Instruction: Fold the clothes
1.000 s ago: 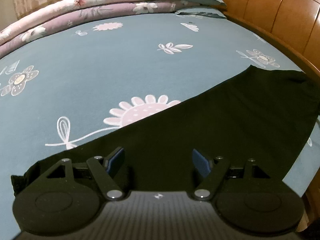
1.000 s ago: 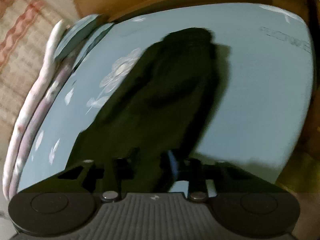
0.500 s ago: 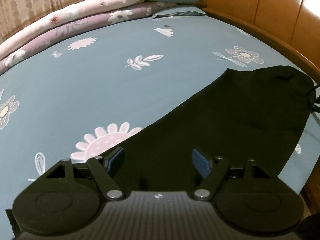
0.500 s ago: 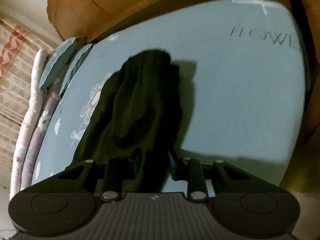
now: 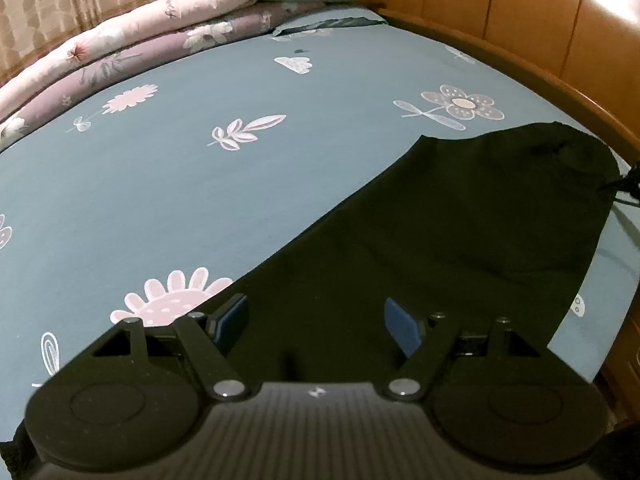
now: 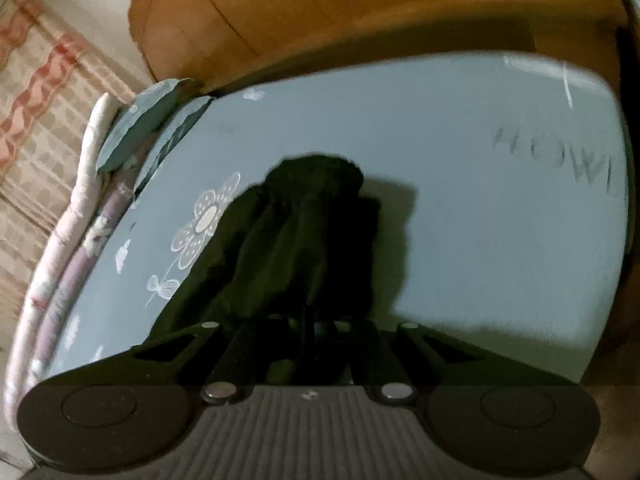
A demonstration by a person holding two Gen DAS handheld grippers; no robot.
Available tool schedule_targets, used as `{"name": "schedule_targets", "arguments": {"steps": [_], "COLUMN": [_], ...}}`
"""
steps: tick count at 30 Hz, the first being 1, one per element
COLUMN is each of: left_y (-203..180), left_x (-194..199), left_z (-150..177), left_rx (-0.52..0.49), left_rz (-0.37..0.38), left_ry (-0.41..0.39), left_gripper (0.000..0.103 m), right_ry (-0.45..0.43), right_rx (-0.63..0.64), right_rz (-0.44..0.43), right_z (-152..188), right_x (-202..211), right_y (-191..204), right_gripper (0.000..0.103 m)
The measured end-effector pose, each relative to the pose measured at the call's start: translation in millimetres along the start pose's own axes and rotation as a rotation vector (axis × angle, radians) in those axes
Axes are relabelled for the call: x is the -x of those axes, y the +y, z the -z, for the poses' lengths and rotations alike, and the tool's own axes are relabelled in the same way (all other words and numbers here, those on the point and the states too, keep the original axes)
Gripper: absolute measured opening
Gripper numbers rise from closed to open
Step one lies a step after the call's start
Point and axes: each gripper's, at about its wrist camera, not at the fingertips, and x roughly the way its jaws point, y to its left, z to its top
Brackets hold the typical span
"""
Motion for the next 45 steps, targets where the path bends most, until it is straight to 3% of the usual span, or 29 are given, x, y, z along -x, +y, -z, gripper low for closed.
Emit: {"name": "schedule_targets", "arguments": {"steps": [4,8,11,13,15,19,23,27,29,32,35,42,45], "left_y": [-0.8,3.1,6.1,8.1,10.1,9.3,15.3,27.5,33.5,40.1,44.3,41.6,39.2], "left_x": [-5.8,-12.0,-16.6,-19.7,-22.8,-24.8,-23.1,-21.3,-21.0,-23.1,-26.6,-28.6,-27.3], "left_z": [3.1,8.5,12.6,15.3,18.0,22.7,32.3,45.4,52.3,62.2,68.2,63.7,65.0], "left_rx": [0.013,0.043,0.064,0.079,0.093,0.121,0.157,0.214,0.241,0.275,0.287,0.257,0.245], "left_rz": [0.007,0.002,-0.001,-0.003,-0.006,0.000,-0.018,-0.040,-0.052,-0.066,-0.073,-0.081,-0.078], "left_ry": [0.019,0.044,0.062,0.075,0.087,0.102,0.125,0.151,0.166,0.192,0.208,0.203,0.200], "left_gripper": [0.076,0.076,0.076,0.076,0.076,0.076,0.076,0.076,0.076,0.076,0.076,0.076,0.076], "right_ry": [0.047,0.044,0.002,-0.031,-0.001,0.121,0.297,0.333,0.303,0.234,0.215,0.116,0.165], "right_rx": [0.020,0.013,0.049,0.111,0.168,0.273,0.377,0.400,0.374,0.366,0.308,0.361,0.360], "right_rz": [0.039,0.089,0.107,0.048,-0.054,-0.268,-0.336,-0.281,-0.267,-0.137,-0.127,-0.131,-0.031], "right_z": [-7.1,-5.6,-11.8,-17.8,-14.8,-0.6,28.3,25.2,12.9,-8.3,-22.5,-30.6,-30.5], "right_x": [-6.0,1.3,25.4,41.1,34.2,-1.2,-64.4,-89.1,-81.1,-61.1,-42.3,-27.6,-49.4], "right_y": [-2.8,-9.3,-3.0,15.5,40.2,92.9,125.6,113.0,99.6,74.1,47.4,73.6,79.5], "right_gripper": [0.004,0.025,0.032,0.049,0.072,0.074,0.074,0.074,0.074,0.076,0.076,0.085,0.086]}}
